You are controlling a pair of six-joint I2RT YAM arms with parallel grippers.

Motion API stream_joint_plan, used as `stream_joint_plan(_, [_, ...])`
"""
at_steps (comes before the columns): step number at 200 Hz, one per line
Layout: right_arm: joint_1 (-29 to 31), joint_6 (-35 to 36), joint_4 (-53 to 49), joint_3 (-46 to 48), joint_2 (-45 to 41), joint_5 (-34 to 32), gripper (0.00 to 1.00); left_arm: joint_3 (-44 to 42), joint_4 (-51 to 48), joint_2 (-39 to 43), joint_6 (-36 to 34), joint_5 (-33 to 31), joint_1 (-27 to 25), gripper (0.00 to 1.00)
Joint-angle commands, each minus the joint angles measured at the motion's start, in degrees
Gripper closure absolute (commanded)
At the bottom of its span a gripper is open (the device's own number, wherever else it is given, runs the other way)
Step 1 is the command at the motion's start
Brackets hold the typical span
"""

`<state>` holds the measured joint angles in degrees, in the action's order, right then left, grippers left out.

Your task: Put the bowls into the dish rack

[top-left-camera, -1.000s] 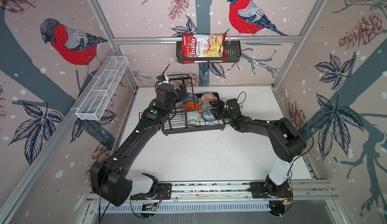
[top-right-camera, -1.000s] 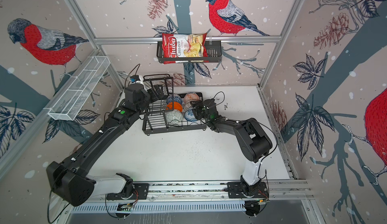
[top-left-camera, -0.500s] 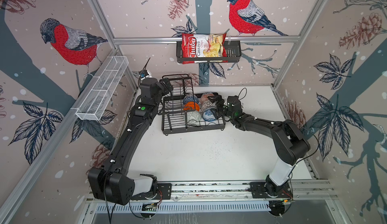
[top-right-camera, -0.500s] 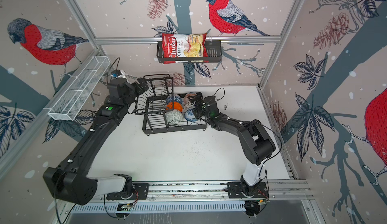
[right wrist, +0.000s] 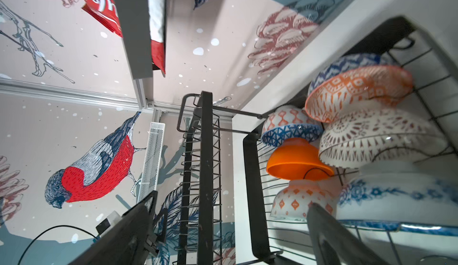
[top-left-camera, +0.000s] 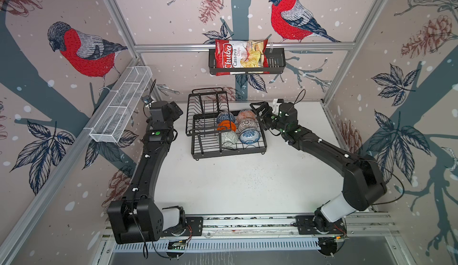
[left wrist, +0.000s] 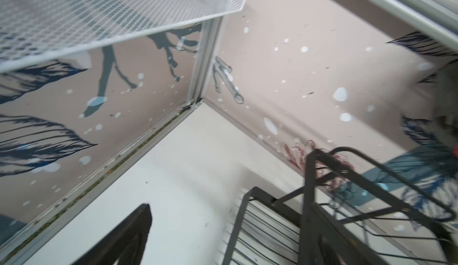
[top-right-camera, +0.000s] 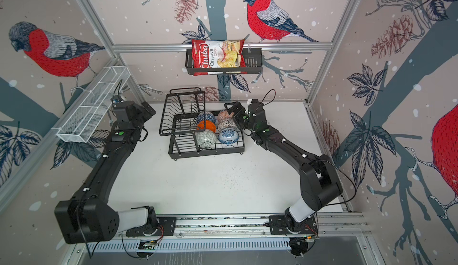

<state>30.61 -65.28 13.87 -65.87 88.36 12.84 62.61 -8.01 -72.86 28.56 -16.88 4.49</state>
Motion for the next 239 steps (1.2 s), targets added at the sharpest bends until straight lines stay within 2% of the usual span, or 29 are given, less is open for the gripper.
stream_joint_plan(1, [-1.64, 9.21, -7.3, 0.75, -3.14, -4.1, 0.0, -4.01, 4.43, 1.09, -0.62, -2.96, 1.34, 0.02])
stream_joint_plan(27, [-7.27, 10.75, -9.0, 6.76, -7.86, -7.0, 0.0, -9.67, 6.81, 0.62, 0.1, -4.14, 2.92, 0.02])
stream_joint_plan(41, [-11.2, 12.33, -8.95, 10.62, -10.7, -9.06, 0.0, -12.76, 8.71, 0.07, 1.09, -6.83, 3.3, 0.02])
stream_joint_plan(61, [-15.66, 17.94, -10.16, 14.14, -13.9, -18.49, 0.0, -17.35, 13.17, -0.61, -0.12, -9.18, 3.68, 0.02])
stream_joint_plan(73, [-18.0, 22.3, -10.68, 15.76, -15.2, -23.17, 0.0, -20.2, 16.08, -0.87, 1.63, -11.74, 3.68, 0.02])
stream_joint_plan(96, [-19.7, 31.3, -7.78, 20.79, -18.32, -33.42, 0.0, -28.05, 29.39, -2.29, -1.07, -10.4, 3.7, 0.02])
stream_joint_plan(110, [-20.04, 36.13, -3.84, 24.86, -20.49, -39.83, 0.01, -30.3, 32.72, -3.52, -1.29, -11.78, 3.69, 0.02])
stream_joint_plan(128, [-20.65, 43.83, 5.1, 32.07, -23.63, -44.03, 0.0, -33.2, 38.03, -4.55, -2.73, -10.32, 3.76, 0.02])
stream_joint_plan(146, [-21.74, 49.02, 14.77, 39.75, -25.72, -45.07, 0.0, -37.17, 46.74, -6.1, -7.66, -5.53, 3.74, 0.02])
stream_joint_plan(163, [-23.93, 45.58, 19.22, 44.5, -26.17, -46.19, 0.0, -41.19, 54.93, -8.31, -10.16, -2.43, 3.4, 0.02])
stream_joint_plan(175, [-25.08, 47.42, 22.08, 47.06, -25.71, -44.26, 0.0, -44.26, 62.09, -8.96, -12.16, -2.27, 2.96, 0.02])
stream_joint_plan(215, [-25.41, 54.94, 33.1, 53.13, -21.92, -43.35, 0.0, -45.81, 65.02, -8.53, -12.78, -1.13, 2.89, 0.01])
stream_joint_plan(239, [-25.67, 53.85, 39.41, 55.04, -19.55, -43.63, 0.0, -45.77, 66.08, -8.74, -14.8, 1.97, 2.17, 0.01])
